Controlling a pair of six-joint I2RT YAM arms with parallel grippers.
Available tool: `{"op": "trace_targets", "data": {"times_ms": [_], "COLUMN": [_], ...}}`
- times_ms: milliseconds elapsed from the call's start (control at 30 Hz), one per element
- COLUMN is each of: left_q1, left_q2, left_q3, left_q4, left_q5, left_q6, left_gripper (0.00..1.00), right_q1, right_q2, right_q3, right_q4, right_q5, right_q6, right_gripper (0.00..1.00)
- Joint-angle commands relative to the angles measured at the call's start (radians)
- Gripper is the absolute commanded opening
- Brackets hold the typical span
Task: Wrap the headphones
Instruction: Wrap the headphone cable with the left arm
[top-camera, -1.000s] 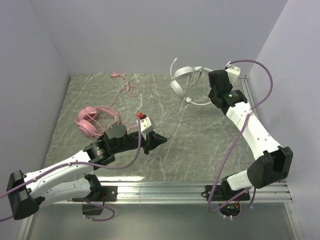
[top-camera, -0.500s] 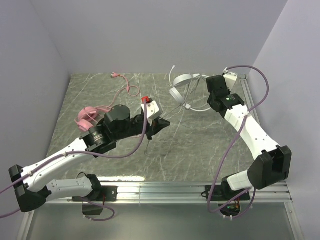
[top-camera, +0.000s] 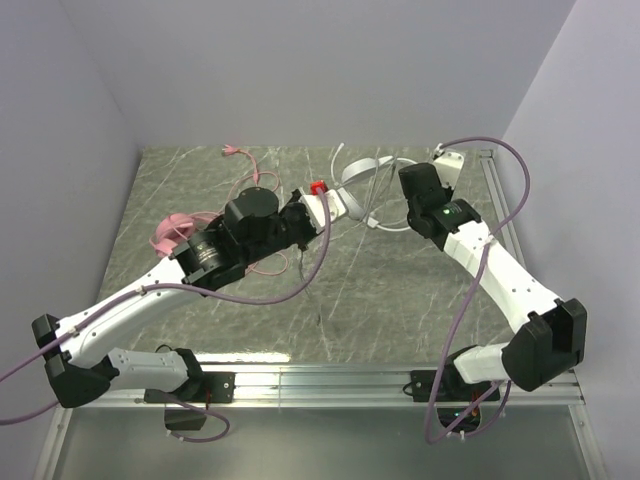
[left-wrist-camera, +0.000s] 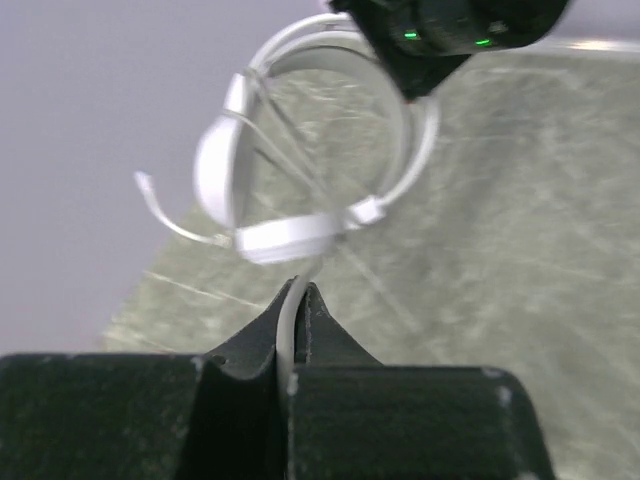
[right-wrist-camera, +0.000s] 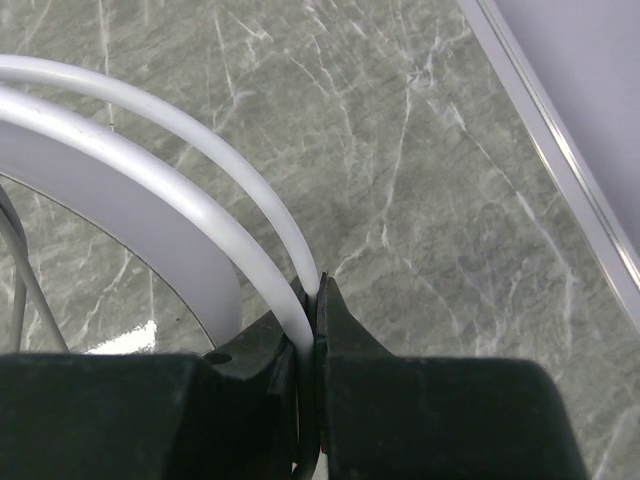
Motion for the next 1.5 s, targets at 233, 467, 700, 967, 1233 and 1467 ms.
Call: {"op": "trace_targets", "data": {"times_ms": [233, 467, 700, 967, 1233, 1467], "left_q1": [0.031, 0.097, 0.177, 0.159, 0.053, 0.036], "left_q2": [0.123, 0.151, 0.228, 0.101, -0.117, -0.134], "left_q3": [0.116, 0.091, 0.257, 0.143, -0.126, -0.204], "left_q4": [0.127, 0.196, 0.040, 0.001, 0.097, 0.129], "left_q5": [-0.125, 0.040, 0.267, 0.384, 0.337, 0.297], "left_q6": [0.448, 0.592, 0.576, 0.441, 0.342, 0.303], "left_gripper": [0.00, 0.01, 0.00, 0.00, 0.00, 0.00], "right_q1": [0.134, 0.185, 0.214, 0.167, 0.030, -0.037], "right_q2": [-0.120, -0.203, -0.197, -0.174, -0.128, -0.122], "right_q3": [-0.012, -0.084, -0.102, -0.056, 0.106, 0.191], "right_q4": [0.068, 0.139, 0.133, 0.105, 0.038, 0.016], "right_q5": [0.110, -0.046, -0.025, -0.043, -0.261, -0.468], "right_q6": [-0.091, -0.199, -0.202, -0.118, -0.101, -0.069], "right_gripper": [0.00, 0.00, 0.00, 0.00, 0.00, 0.00]}}
